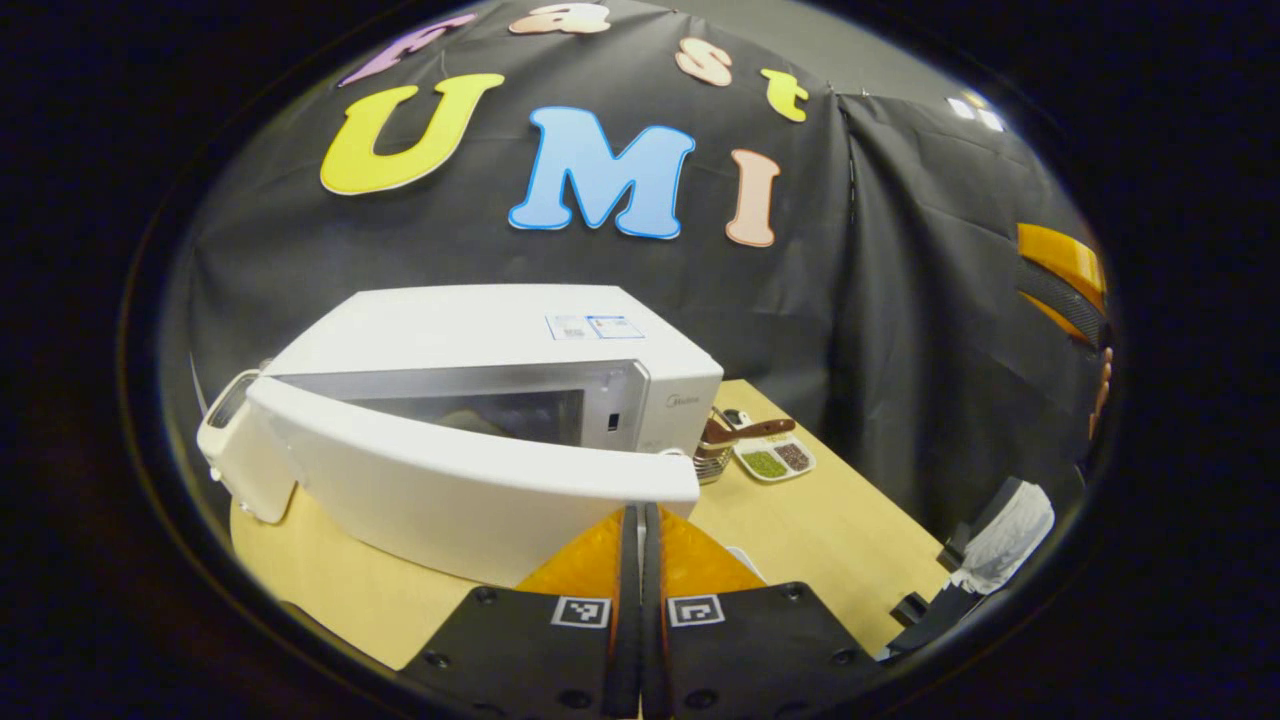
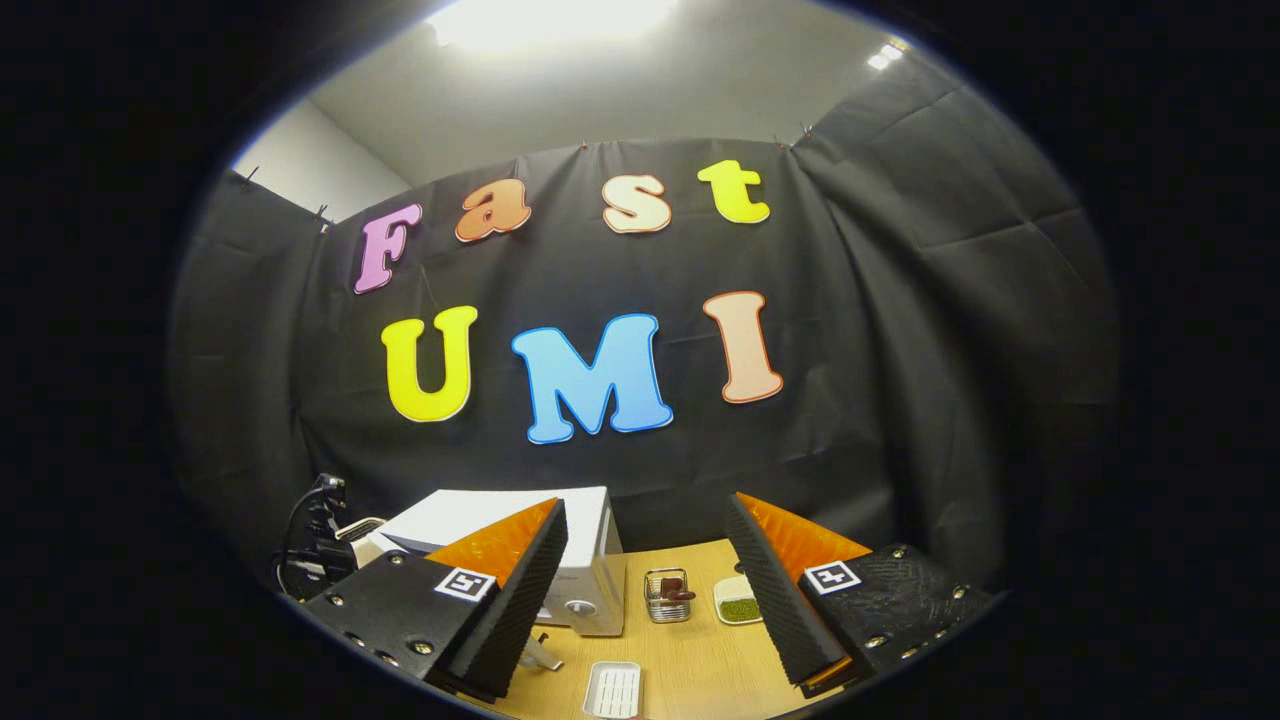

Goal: Open the microwave oven with the left hand, put the food in, and close the microwave oven.

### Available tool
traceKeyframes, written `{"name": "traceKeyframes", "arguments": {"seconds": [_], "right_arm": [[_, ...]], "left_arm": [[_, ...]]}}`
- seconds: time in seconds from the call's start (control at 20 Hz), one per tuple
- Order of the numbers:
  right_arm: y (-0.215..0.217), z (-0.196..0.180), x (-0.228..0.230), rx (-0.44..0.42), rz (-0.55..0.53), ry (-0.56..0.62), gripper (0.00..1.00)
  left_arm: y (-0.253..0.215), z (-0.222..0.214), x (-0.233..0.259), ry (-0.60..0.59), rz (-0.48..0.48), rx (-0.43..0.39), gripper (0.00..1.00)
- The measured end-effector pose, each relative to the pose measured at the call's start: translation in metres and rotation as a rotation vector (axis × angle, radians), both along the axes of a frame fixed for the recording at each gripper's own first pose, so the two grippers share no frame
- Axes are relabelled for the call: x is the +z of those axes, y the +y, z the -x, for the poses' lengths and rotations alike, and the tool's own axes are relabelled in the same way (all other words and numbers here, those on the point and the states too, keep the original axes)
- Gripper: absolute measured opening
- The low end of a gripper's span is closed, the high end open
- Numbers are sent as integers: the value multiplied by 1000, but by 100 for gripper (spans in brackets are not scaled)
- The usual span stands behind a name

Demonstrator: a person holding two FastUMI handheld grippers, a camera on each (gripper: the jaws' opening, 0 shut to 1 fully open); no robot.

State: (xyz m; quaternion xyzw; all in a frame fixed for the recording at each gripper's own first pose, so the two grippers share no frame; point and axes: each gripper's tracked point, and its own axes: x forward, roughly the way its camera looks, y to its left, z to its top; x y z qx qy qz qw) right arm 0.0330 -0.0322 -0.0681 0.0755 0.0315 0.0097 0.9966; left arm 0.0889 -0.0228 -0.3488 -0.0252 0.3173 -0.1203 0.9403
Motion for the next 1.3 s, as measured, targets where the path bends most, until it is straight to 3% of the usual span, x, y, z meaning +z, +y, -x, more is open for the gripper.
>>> {"name": "traceKeyframes", "arguments": {"seconds": [0.7,1.3], "right_arm": [[-25,-30,-25,-12,-27,58,96],[-37,-41,-40,-33,-38,76,96]], "left_arm": [[-7,-68,-13,-1,-35,62,7],[-5,-98,-18,-22,-72,123,7]]}}
